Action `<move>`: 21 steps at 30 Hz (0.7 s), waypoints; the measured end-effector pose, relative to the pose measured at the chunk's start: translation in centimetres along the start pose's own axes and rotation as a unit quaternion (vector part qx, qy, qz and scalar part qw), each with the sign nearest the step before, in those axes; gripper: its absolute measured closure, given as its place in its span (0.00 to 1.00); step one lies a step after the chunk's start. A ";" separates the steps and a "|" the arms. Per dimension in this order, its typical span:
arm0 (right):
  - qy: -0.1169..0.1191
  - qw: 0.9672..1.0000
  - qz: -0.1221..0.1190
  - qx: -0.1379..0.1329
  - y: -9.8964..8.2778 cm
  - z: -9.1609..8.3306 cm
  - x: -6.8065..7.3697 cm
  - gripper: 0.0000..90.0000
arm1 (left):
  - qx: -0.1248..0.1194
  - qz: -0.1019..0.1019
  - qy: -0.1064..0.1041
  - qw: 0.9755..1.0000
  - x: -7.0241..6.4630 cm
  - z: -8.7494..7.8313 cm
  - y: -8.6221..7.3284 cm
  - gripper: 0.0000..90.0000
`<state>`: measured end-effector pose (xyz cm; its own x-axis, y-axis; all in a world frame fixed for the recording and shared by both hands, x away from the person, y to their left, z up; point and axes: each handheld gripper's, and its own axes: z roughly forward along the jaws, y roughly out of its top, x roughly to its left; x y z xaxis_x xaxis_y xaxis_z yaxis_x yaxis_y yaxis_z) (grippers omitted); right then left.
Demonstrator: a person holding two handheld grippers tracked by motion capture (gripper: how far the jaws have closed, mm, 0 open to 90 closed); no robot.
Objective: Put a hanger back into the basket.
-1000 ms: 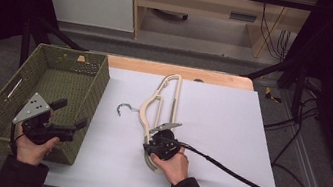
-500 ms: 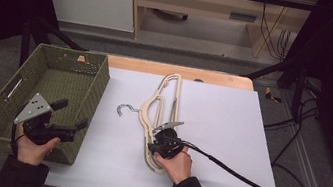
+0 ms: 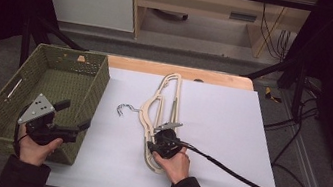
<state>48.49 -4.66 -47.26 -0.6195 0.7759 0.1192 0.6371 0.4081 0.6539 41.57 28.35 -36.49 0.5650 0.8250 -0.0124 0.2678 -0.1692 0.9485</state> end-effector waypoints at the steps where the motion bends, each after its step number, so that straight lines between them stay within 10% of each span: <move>1: 0.000 1.000 0.000 0.000 0.0 0.0 0.0 0.73 | 0.000 0.000 0.000 1.000 0.0 0.0 0.0 0.06; 12: -0.034 0.999 0.025 0.010 0.4 -1.1 -0.5 0.88 | -0.002 0.001 -0.003 1.000 -0.3 0.0 0.1 0.06; 21: -0.004 0.999 0.040 -0.001 0.6 -2.6 -1.9 0.89 | -0.001 0.007 -0.009 1.000 -0.7 0.1 0.2 0.06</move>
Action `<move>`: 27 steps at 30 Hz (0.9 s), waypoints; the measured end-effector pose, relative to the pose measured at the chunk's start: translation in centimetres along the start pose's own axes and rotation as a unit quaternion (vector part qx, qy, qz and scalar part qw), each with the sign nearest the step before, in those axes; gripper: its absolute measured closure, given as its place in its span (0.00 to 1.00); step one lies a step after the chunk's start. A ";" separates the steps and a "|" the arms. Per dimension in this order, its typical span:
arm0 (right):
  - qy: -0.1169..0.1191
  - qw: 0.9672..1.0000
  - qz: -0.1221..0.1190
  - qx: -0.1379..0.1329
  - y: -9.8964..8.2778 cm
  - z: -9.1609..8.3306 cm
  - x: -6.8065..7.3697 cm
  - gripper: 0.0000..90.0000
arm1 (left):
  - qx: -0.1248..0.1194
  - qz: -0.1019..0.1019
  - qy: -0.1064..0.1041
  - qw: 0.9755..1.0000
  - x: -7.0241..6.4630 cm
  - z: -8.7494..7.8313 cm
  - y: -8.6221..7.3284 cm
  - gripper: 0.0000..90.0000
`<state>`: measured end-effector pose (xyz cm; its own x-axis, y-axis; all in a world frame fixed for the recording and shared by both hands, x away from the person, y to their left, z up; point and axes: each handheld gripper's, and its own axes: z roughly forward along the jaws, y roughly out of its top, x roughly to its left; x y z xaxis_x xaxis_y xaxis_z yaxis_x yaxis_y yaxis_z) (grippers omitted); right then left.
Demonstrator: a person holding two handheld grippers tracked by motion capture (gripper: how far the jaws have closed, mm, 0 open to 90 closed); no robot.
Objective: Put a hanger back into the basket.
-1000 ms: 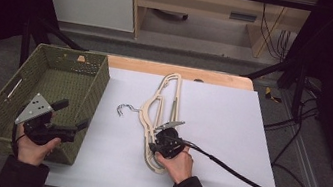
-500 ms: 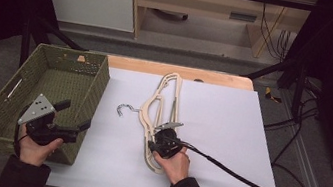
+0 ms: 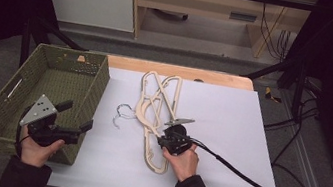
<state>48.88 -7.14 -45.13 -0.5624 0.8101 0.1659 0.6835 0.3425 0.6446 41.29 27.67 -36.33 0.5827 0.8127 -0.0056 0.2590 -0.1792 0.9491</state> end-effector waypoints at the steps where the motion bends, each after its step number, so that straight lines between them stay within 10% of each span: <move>1: 0.005 1.000 0.003 -0.002 0.1 -0.3 -0.1 0.89 | 0.001 0.001 -0.002 1.000 -0.1 0.1 0.0 0.06; 17: 0.036 0.999 -0.007 -0.033 0.5 -4.6 -0.8 0.89 | 0.041 0.032 -0.037 0.998 -3.1 2.9 -0.4 0.07; 27: 0.035 0.999 -0.017 -0.024 -0.1 -5.4 -0.3 0.89 | 0.115 0.060 -0.071 0.989 -3.9 7.5 1.0 0.18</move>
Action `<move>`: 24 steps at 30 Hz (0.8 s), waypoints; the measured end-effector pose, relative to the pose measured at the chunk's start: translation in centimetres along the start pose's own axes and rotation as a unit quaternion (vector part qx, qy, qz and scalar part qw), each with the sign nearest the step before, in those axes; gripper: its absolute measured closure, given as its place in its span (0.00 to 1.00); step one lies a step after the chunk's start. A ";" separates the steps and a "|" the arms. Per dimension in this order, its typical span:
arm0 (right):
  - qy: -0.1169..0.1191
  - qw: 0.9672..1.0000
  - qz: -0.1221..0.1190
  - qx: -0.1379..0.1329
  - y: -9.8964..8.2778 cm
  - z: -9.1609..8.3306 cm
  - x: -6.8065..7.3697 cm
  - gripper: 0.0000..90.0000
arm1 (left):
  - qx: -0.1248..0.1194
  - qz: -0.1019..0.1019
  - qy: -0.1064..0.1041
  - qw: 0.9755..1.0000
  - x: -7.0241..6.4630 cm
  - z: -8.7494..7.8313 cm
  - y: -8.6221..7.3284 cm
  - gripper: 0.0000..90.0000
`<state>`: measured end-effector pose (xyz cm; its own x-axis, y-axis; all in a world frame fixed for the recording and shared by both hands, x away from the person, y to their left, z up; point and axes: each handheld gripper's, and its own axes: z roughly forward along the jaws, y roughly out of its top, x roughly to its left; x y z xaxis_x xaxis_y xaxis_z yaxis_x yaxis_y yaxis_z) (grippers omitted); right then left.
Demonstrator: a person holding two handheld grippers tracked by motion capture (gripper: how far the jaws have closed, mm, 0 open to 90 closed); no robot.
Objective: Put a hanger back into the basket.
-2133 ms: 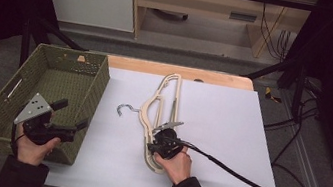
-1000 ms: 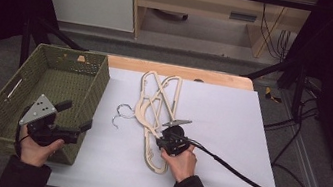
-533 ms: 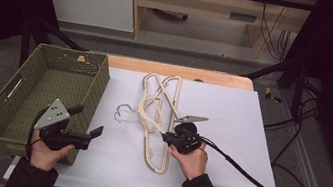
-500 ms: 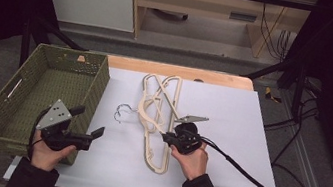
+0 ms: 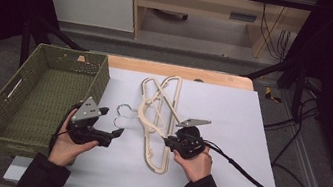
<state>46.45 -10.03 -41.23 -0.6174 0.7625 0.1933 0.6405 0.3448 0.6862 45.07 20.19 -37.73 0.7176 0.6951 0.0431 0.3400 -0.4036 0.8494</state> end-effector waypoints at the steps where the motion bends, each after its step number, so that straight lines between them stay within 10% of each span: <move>1: 0.001 1.000 -0.006 -0.001 -0.2 -0.1 0.0 0.89 | 0.009 -0.001 -0.005 1.000 0.0 0.6 0.2 0.20; 11: 0.003 1.000 -0.017 0.008 -1.5 -0.7 0.2 0.89 | 0.068 0.009 -0.028 0.997 0.3 5.5 0.5 0.45; 24: 0.010 1.000 -0.025 0.007 -2.2 -1.2 0.3 0.89 | 0.144 0.055 -0.042 0.987 0.4 9.1 -0.7 0.72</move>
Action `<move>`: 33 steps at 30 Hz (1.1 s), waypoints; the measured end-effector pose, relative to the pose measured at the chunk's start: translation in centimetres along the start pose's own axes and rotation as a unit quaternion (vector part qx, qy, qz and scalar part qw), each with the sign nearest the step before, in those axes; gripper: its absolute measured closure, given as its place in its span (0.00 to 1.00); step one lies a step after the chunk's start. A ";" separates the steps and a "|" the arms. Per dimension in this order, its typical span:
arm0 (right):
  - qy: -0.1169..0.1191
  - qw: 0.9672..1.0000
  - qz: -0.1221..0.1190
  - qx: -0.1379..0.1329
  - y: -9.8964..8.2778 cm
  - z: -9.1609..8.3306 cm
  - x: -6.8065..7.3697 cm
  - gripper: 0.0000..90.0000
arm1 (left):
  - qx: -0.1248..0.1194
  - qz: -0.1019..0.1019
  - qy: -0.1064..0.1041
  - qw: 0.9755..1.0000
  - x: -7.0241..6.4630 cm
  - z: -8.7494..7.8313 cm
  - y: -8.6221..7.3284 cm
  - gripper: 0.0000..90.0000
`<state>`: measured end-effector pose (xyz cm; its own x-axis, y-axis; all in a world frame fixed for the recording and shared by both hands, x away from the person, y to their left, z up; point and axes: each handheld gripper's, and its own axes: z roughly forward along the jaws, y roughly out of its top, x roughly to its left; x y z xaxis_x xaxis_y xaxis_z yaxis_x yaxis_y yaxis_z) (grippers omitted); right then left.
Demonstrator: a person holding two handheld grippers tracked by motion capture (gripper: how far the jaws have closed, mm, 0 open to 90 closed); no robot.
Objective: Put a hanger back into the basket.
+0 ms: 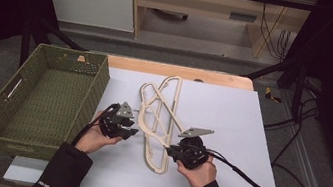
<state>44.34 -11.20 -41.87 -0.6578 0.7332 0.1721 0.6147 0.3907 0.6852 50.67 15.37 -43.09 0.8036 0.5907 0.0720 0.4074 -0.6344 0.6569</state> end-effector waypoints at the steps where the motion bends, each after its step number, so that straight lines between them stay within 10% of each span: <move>1: 0.000 1.000 0.000 0.000 0.0 0.0 0.0 0.89 | 0.005 0.005 0.001 1.000 0.0 0.1 0.0 0.72; 10: 0.001 1.000 -0.007 0.007 -0.4 -0.1 0.1 0.89 | 0.026 0.005 -0.020 0.999 0.5 0.8 -0.2 0.95; 27: 0.017 0.998 -0.021 0.054 -2.3 0.9 0.3 0.88 | 0.061 0.051 -0.041 0.996 -1.0 -0.2 -0.1 0.98; 33: 0.033 0.997 -0.064 -0.002 -2.3 1.2 0.4 0.58 | 0.070 0.058 -0.019 0.996 -2.2 -1.0 0.1 0.98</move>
<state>43.16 -11.13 -44.16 -0.7586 0.6385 0.1296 0.5217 0.4761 0.7079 48.53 14.47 -42.45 0.8633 0.4921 0.1120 0.3654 -0.7624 0.5340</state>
